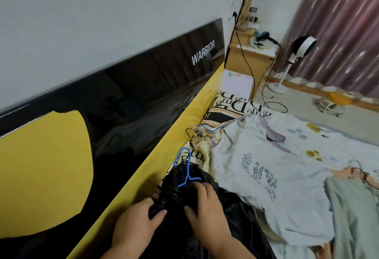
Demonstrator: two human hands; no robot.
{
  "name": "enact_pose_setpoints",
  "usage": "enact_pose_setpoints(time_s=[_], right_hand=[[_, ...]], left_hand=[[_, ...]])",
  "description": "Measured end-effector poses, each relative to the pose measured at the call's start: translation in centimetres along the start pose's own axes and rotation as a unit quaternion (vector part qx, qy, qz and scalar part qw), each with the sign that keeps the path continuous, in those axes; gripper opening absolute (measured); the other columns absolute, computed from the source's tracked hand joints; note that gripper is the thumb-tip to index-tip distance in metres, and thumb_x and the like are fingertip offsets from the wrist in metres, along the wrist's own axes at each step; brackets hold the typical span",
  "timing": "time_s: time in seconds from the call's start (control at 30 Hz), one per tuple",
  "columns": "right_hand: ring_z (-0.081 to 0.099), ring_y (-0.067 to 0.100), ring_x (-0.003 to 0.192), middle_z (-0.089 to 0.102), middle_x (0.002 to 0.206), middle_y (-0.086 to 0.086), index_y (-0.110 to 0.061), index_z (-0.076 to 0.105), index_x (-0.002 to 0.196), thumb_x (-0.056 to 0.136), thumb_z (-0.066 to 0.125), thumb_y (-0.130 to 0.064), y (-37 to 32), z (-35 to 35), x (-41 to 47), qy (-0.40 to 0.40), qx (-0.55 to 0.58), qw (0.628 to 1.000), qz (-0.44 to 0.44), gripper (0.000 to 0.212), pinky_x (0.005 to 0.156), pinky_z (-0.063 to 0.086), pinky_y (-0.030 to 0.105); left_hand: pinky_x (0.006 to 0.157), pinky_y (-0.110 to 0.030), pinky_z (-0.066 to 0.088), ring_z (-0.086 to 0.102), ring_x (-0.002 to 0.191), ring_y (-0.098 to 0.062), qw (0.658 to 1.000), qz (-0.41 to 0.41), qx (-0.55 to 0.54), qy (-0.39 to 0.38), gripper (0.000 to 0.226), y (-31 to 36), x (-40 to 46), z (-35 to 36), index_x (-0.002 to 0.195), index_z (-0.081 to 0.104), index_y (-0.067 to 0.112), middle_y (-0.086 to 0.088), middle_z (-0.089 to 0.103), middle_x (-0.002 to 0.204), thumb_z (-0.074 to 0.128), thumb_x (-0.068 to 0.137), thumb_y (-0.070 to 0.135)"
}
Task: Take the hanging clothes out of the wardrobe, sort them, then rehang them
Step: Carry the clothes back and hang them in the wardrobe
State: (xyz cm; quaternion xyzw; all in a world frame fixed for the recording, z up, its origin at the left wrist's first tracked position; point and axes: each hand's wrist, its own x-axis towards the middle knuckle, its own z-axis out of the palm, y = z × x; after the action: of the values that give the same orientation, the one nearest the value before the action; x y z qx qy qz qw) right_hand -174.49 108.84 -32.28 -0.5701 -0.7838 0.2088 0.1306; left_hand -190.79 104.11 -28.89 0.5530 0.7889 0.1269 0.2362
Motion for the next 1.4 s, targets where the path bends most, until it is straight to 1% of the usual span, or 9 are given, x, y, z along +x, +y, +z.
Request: enact_pose_setpoints(time_s=[0.07,0.2,0.33,0.53,0.6,0.7,0.8,1.3,1.4], right_hand=[[0.045,0.021,0.125,0.044,0.136,0.006,-0.012,0.041,0.136,0.076,0.035,-0.047,0.9,-1.6,-1.3,0.08,0.024,0.996,0.0,0.07,0.106,0.034,0.026],[0.034,0.022,0.133,0.034,0.144,0.005,-0.011,0.031,0.143,0.072,0.03,-0.022,1.5,-6.3,-3.5,0.097,0.037,0.994,0.015,0.072,0.11,0.022,0.022],[0.034,0.024,0.134,0.037,0.145,0.008,-0.009,0.033,0.143,0.064,0.031,-0.015,1.4,-9.9,-6.1,0.118,0.034,0.992,-0.006,0.079,0.112,0.022,0.029],[0.03,0.017,0.135,0.04,0.137,-0.007,-0.027,0.035,0.14,0.069,0.032,-0.061,3.7,-15.4,-11.5,0.074,-0.01,0.997,-0.003,0.079,0.115,0.015,0.044],[0.042,0.016,0.122,0.05,0.116,-0.01,-0.028,0.049,0.124,0.068,0.032,-0.073,4.7,-17.5,-13.5,0.042,-0.028,0.999,-0.012,0.074,0.108,0.024,0.042],[0.048,0.018,0.088,0.049,0.082,-0.009,-0.02,0.053,0.087,0.065,0.033,-0.076,5.6,-20.1,-17.1,0.08,-0.032,0.994,-0.068,0.063,0.077,0.035,0.032],[0.047,0.02,0.077,0.053,0.072,-0.003,-0.017,0.048,0.073,0.078,0.061,-0.054,6.3,-22.2,-21.3,0.129,0.017,0.986,-0.102,0.04,0.067,0.037,0.036],[0.057,0.028,0.059,0.062,0.062,0.01,-0.004,0.064,0.076,0.071,0.08,-0.025,3.2,-32.5,-37.8,0.268,0.08,0.934,-0.223,0.026,0.055,0.046,0.044],[0.055,0.02,0.055,0.06,0.055,0.005,-0.012,0.064,0.071,0.067,0.07,-0.06,1.7,-34.4,-40.2,0.255,0.103,0.926,-0.26,0.048,0.052,0.042,0.037]], left_hand=[[0.061,-0.023,0.037,0.058,0.085,-0.011,1.0,0.002,-0.027,0.008,0.024,0.5,-2.4,-1.5,0.086,0.052,0.029,0.009,0.055,0.081,0.053,0.086,0.053],[0.05,-0.016,0.035,0.054,0.062,-0.004,0.995,0.01,-0.101,0.022,0.028,1.5,-7.5,-4.2,0.058,0.05,0.033,0.015,0.058,0.062,0.066,0.079,0.044],[0.052,-0.013,0.037,0.057,0.07,0.003,0.989,0.038,-0.137,0.046,0.02,2.9,-12.6,-6.0,0.076,0.051,0.047,0.021,0.06,0.065,0.069,0.075,0.041],[0.077,-0.037,0.054,0.066,0.072,-0.011,0.98,0.052,-0.191,0.024,0.017,4.5,-19.6,-7.6,0.078,0.06,0.05,0.018,0.068,0.071,0.072,0.073,0.04],[0.082,-0.035,0.052,0.063,0.078,-0.004,0.978,0.053,-0.196,0.045,0.027,5.5,-22.5,-7.8,0.077,0.057,0.058,0.03,0.065,0.076,0.074,0.074,0.037],[0.079,-0.04,0.053,0.065,0.075,-0.008,0.977,0.061,-0.192,0.068,0.016,7.1,-26.7,-7.9,0.077,0.06,0.044,0.018,0.067,0.074,0.071,0.078,0.033],[0.074,-0.047,0.054,0.065,0.071,-0.016,0.975,0.066,-0.187,0.102,0.011,8.8,-31.1,-7.9,0.073,0.061,0.037,0.008,0.067,0.069,0.07,0.078,0.032],[0.077,-0.033,0.052,0.064,0.074,-0.01,0.944,0.118,-0.203,0.232,0.012,14.2,-52.8,-10.5,0.081,0.06,0.033,0.005,0.069,0.08,0.071,0.076,0.028],[0.078,-0.035,0.053,0.065,0.075,-0.013,0.937,0.122,-0.218,0.242,0.013,13.8,-56.0,-11.3,0.081,0.061,0.033,0.003,0.069,0.08,0.071,0.076,0.027]])
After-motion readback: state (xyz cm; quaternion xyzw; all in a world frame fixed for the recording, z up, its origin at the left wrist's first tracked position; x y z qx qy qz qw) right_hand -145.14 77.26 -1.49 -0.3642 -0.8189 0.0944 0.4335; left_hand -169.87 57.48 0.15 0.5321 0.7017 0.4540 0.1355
